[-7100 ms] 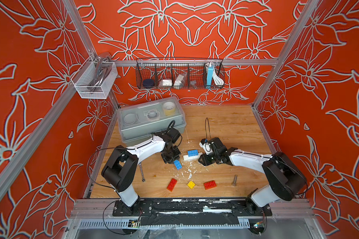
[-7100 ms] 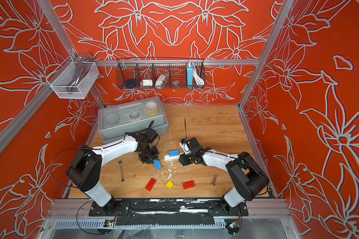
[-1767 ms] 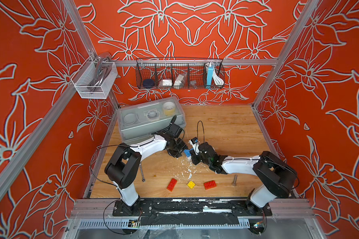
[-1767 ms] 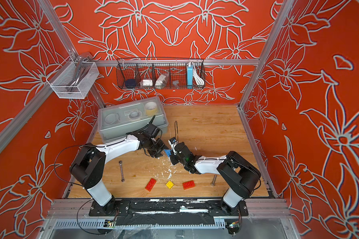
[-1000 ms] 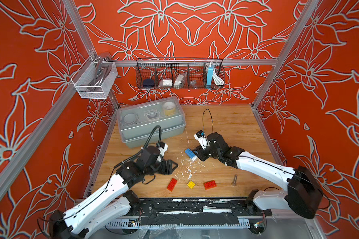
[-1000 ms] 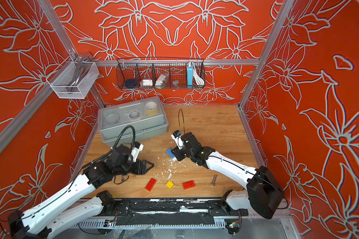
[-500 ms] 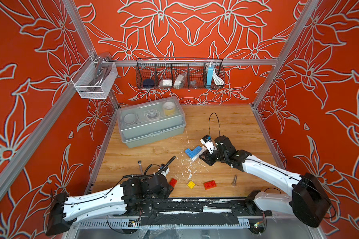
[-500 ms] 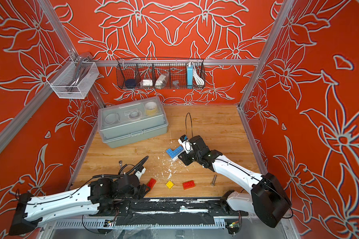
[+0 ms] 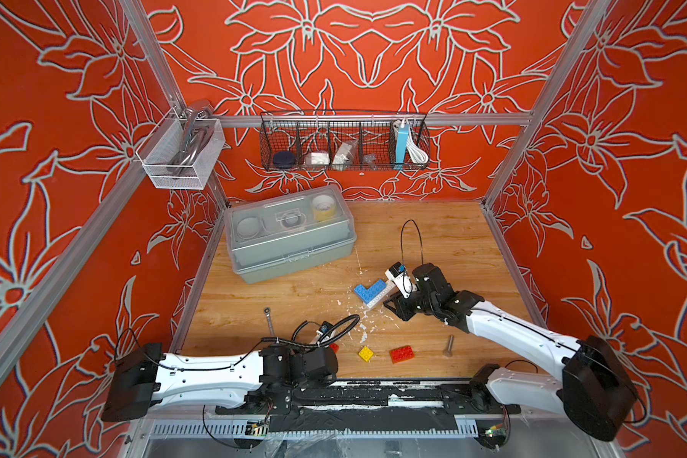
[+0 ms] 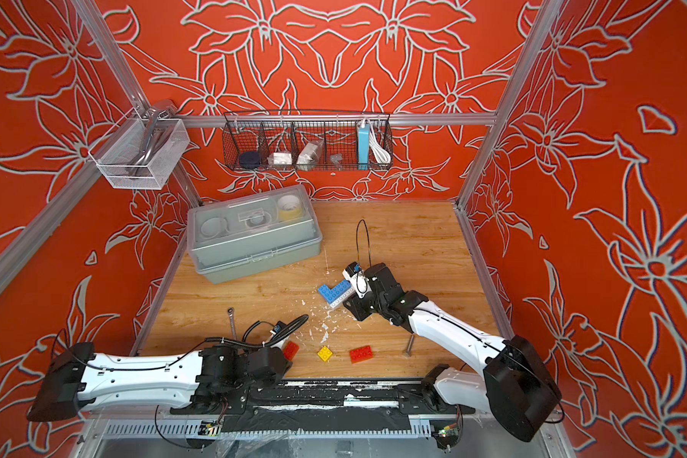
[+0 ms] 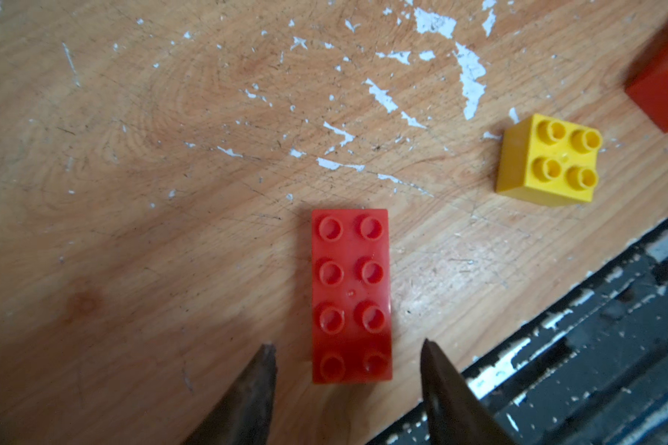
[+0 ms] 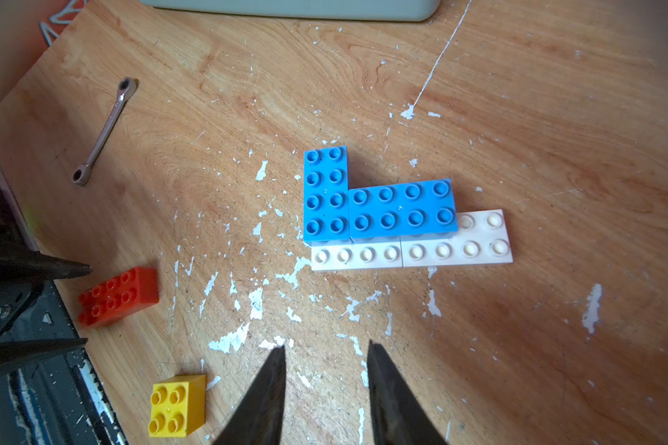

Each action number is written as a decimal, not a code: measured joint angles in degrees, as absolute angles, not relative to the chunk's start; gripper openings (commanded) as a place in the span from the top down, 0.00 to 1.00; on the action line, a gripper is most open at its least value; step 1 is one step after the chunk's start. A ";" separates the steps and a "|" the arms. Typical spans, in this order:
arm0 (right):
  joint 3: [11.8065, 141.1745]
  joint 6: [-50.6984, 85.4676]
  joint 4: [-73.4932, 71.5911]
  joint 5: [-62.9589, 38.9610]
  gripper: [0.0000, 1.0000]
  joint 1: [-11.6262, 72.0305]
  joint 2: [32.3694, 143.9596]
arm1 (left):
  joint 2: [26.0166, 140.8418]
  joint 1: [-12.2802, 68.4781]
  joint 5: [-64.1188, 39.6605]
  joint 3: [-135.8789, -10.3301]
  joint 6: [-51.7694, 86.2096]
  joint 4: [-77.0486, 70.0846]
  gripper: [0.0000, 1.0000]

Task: Assemble a small pinwheel with lego
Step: Pick up the lego brick from the center of the board.

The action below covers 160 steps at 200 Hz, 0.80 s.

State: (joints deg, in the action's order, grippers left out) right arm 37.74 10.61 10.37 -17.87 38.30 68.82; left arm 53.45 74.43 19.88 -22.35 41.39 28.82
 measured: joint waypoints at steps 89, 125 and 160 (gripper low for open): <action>37.67 9.37 10.74 -16.99 0.63 38.11 66.98 | 58.85 74.59 19.86 -22.39 41.08 26.81 0.59; 37.01 9.34 10.55 -17.02 0.63 37.54 66.98 | 60.55 74.59 19.94 -22.96 40.88 26.35 0.68; 36.14 10.52 9.54 -17.15 0.63 35.44 67.29 | 60.60 74.61 20.10 -23.00 39.33 25.61 0.82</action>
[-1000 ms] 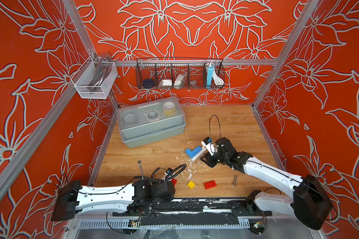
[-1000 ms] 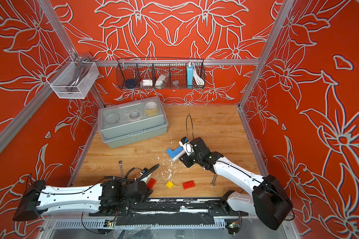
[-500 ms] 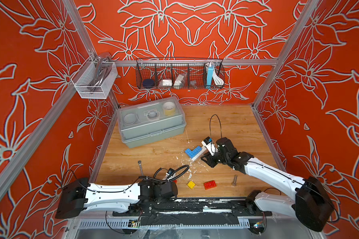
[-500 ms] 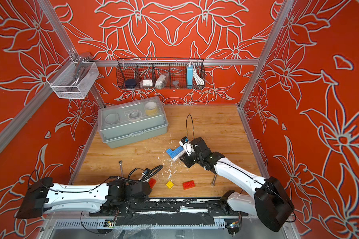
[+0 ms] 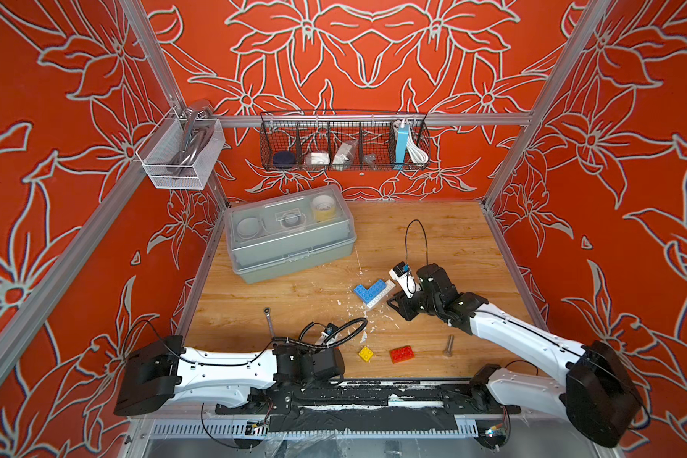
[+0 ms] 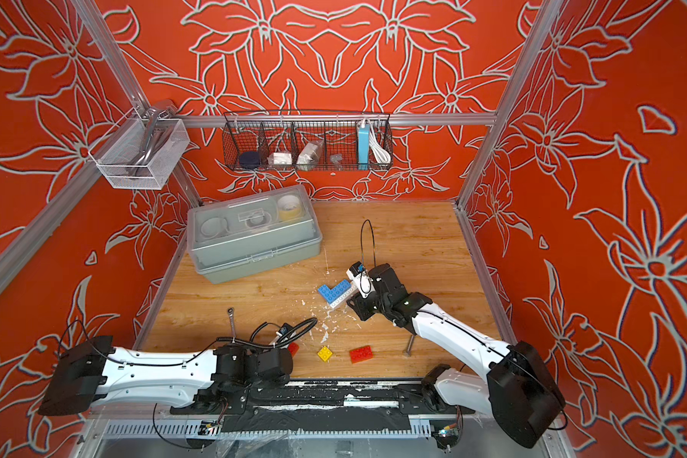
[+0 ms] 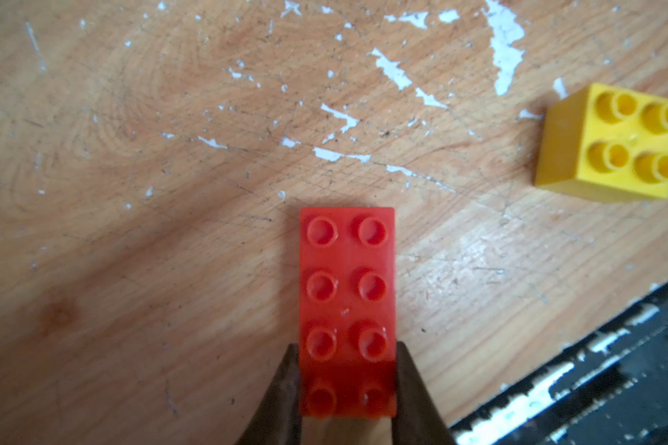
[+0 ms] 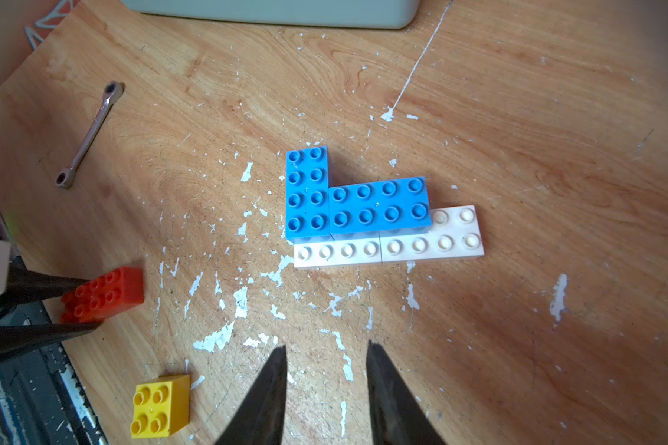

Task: Assemble a small pinwheel with lego
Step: Pick up the lego brick from the center of the board, then adjust the lego brick at the center of the board.

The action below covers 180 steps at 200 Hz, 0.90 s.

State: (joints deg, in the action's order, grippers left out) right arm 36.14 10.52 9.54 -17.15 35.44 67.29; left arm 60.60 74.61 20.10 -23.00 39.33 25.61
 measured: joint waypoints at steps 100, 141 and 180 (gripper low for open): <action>51.79 15.05 9.45 -23.20 0.68 22.31 90.61 | 57.84 67.31 12.36 -28.58 12.93 15.38 1.00; 55.02 14.06 10.28 -24.60 0.78 20.71 96.20 | 62.63 60.51 6.83 -32.58 4.99 10.07 1.00; 55.02 14.11 10.37 -26.26 0.83 20.29 99.55 | 70.48 59.07 4.23 -35.68 0.51 7.33 1.00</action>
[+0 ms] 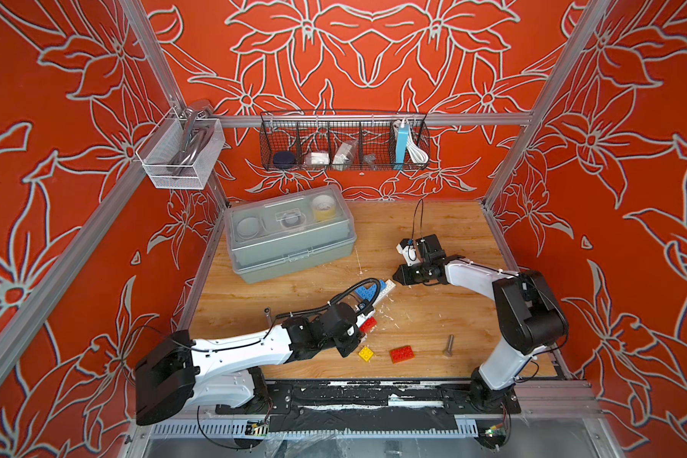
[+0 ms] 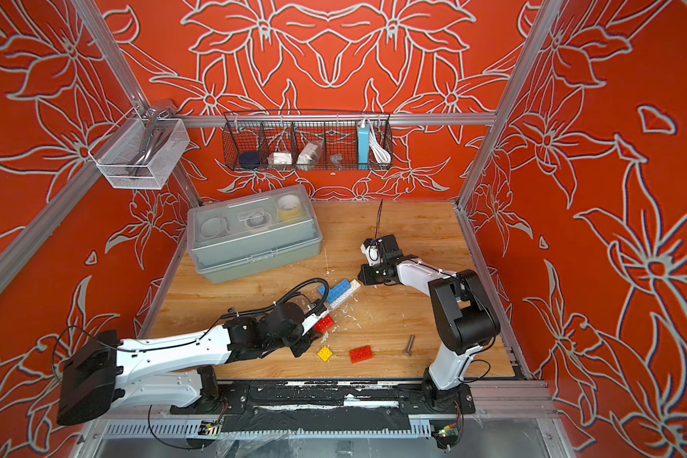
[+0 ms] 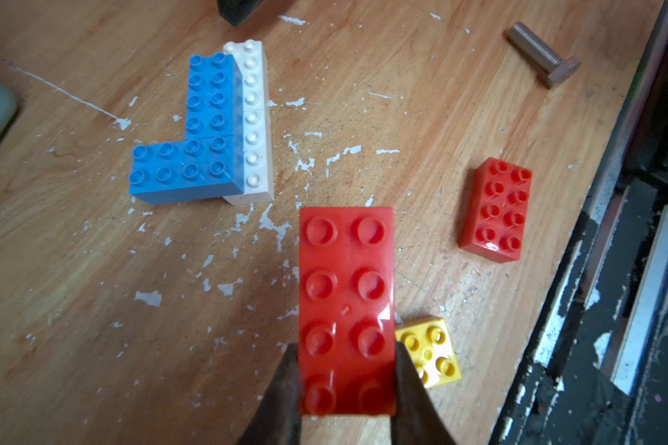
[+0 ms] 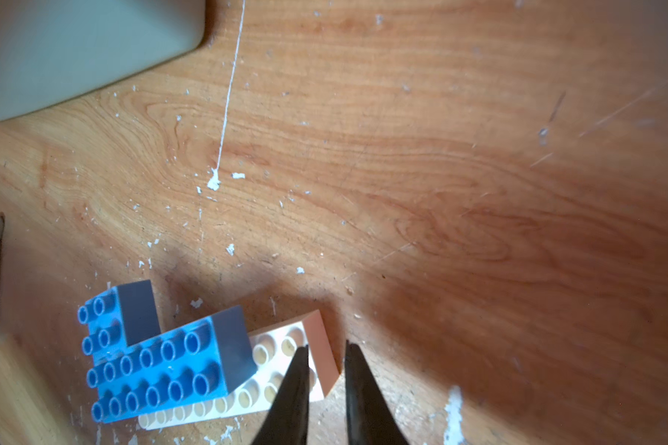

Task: Assemble a small pinwheel with lego
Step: Adjust the lego brick at the center of the board, then assemble the lego brick with the lego brick.

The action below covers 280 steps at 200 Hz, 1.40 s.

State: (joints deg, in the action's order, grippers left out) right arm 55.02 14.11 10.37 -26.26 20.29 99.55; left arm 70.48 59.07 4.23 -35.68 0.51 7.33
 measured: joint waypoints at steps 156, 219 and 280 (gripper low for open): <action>50.17 14.26 13.28 -28.27 0.81 20.29 87.77 | 81.08 50.19 -4.82 -41.60 -14.28 7.66 1.00; 45.17 17.02 9.96 -44.64 0.73 20.95 86.74 | 83.68 47.94 -5.65 -42.24 -16.67 5.78 1.00; 45.19 16.78 8.54 -50.63 0.73 24.45 90.59 | 86.48 47.72 -6.28 -42.98 -16.69 3.95 1.00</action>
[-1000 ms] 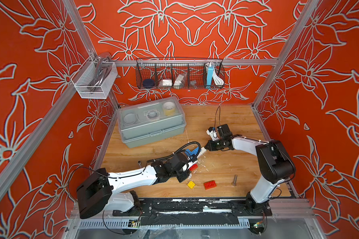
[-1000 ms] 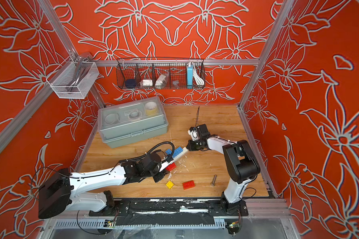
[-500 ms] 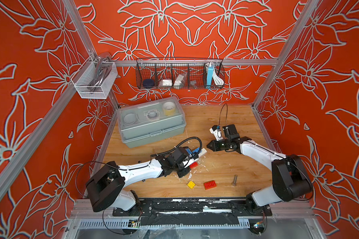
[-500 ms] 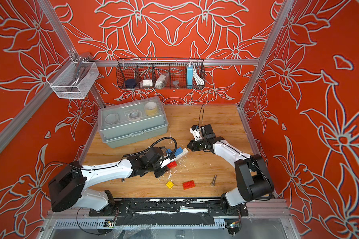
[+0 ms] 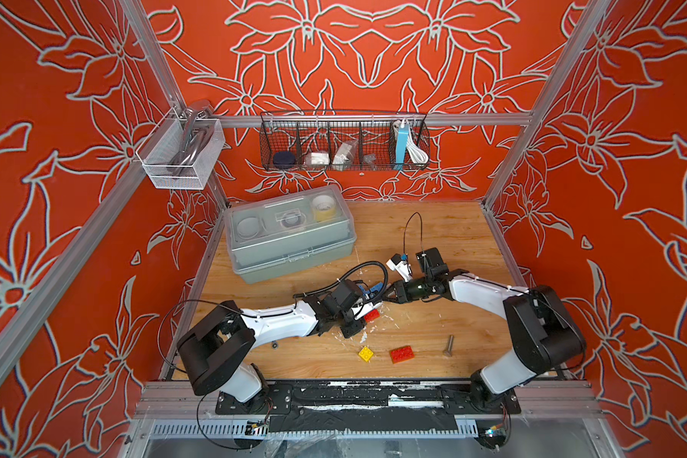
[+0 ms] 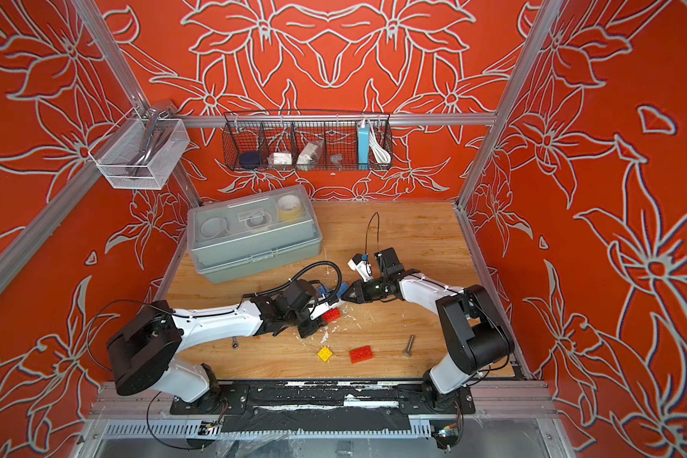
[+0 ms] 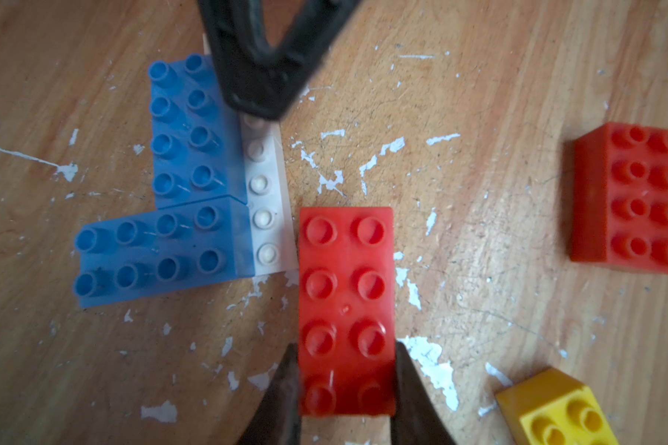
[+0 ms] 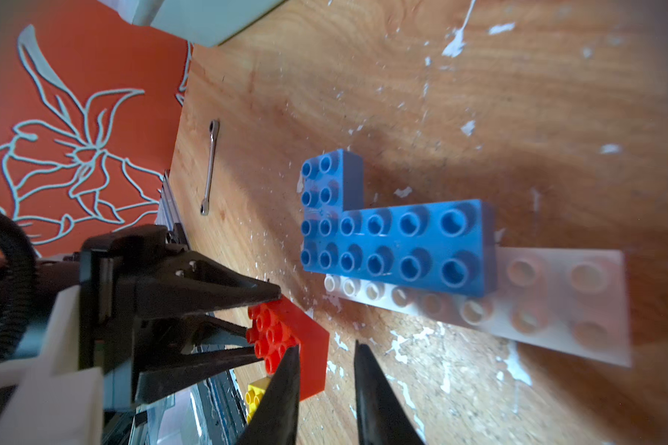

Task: Assemble a small pinwheel with lego
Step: Assemble the lego brick with the lego brick.

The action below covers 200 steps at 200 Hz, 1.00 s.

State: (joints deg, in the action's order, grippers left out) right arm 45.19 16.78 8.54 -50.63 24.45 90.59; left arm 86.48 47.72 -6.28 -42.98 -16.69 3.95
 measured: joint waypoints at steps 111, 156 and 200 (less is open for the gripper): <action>46.39 15.33 10.59 -51.46 0.77 26.04 92.64 | 88.68 46.41 -6.15 -43.42 -16.49 1.98 1.00; 46.39 14.52 11.33 -51.46 0.78 26.33 93.01 | 89.56 46.24 -6.39 -44.18 -16.47 1.58 1.00; 46.39 14.02 11.60 -51.33 0.79 26.46 93.76 | 91.05 46.09 -6.59 -45.47 -16.43 2.44 1.00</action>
